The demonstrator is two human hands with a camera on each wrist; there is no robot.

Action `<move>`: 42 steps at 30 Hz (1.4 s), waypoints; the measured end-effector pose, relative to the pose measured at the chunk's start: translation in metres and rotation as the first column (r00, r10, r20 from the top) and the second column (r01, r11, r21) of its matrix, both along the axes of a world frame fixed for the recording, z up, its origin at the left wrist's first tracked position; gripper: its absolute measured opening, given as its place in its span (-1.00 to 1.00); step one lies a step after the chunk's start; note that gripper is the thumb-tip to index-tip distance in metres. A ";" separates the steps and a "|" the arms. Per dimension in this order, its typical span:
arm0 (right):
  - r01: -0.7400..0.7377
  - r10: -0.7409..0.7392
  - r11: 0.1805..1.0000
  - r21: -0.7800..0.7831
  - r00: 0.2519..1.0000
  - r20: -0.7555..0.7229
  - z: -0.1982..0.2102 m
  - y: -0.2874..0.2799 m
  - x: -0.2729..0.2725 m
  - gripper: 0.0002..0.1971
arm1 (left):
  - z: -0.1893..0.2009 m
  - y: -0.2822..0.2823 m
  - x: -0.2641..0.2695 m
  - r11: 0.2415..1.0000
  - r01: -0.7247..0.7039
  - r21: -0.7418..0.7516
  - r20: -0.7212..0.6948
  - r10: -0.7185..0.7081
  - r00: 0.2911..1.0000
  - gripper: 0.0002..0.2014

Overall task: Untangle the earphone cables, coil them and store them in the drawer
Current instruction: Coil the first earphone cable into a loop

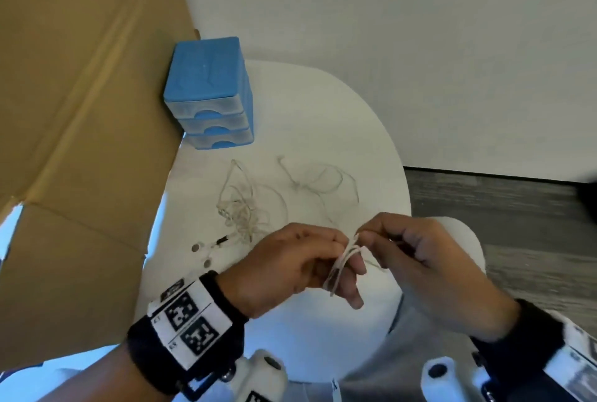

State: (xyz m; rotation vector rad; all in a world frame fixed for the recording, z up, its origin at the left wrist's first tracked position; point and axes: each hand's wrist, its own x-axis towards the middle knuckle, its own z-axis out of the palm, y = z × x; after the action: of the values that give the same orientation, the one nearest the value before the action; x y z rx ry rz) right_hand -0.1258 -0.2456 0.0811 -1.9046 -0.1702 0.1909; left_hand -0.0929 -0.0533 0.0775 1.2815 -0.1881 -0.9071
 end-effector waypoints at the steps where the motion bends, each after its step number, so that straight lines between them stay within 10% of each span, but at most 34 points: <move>1: 0.039 -0.039 0.999 0.012 0.999 -0.013 -0.009 -0.002 -0.003 -0.75 | 0.007 -0.004 -0.002 0.995 -0.041 -0.093 -0.095 0.032 0.995 -0.71; 5: -0.008 -0.006 0.997 -0.082 0.985 -0.171 -0.036 0.006 -0.029 -0.77 | 0.005 -0.009 0.006 0.905 -0.361 -0.226 -0.249 0.305 0.919 -0.70; 8: -0.146 0.123 0.987 -0.063 0.954 -0.273 -0.030 0.018 -0.045 -0.78 | -0.015 -0.006 0.010 0.908 -0.412 -0.074 0.065 0.416 0.907 -0.76; 11: -0.130 0.122 0.991 -0.021 0.965 -0.231 -0.010 0.024 -0.049 -0.80 | -0.030 -0.002 0.005 0.951 -0.242 0.193 0.371 0.157 0.915 -0.75; 16: 0.111 -0.113 0.989 0.093 0.993 0.015 -0.005 -0.001 -0.021 -0.75 | -0.026 -0.009 -0.005 0.993 -0.048 0.106 0.254 0.020 0.967 -0.70; 25: 0.241 -0.253 0.934 0.263 0.967 0.012 -0.014 0.019 -0.018 -0.83 | 0.006 0.010 0.013 0.999 0.040 -0.016 -0.070 -0.041 0.997 -0.69; 31: 0.024 -0.019 0.998 0.056 0.996 -0.089 -0.021 0.024 -0.022 -0.72 | 0.014 -0.001 0.014 0.909 -0.305 -0.284 -0.215 0.250 0.944 -0.68; 35: -0.217 0.217 0.976 0.016 0.962 -0.163 -0.010 0.032 -0.034 -0.76 | 0.000 0.002 0.019 0.905 -0.422 -0.055 0.193 0.424 0.885 -0.77; 37: -0.170 0.180 0.979 0.109 0.980 -0.091 0.005 0.030 -0.032 -0.76 | -0.008 0.006 0.015 0.916 -0.363 0.171 0.473 0.247 0.846 -0.74; 42: 0.152 -0.167 0.968 0.199 0.984 0.060 0.000 0.003 -0.006 -0.76 | 0.003 0.000 0.000 0.996 -0.077 0.050 0.177 0.067 0.982 -0.69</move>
State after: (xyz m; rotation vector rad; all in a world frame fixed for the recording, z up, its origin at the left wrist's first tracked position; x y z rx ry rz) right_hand -0.1313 -0.2424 0.0808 -1.7232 -0.0825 -0.0081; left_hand -0.0925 -0.0533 0.0809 1.4129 -0.2539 -0.7424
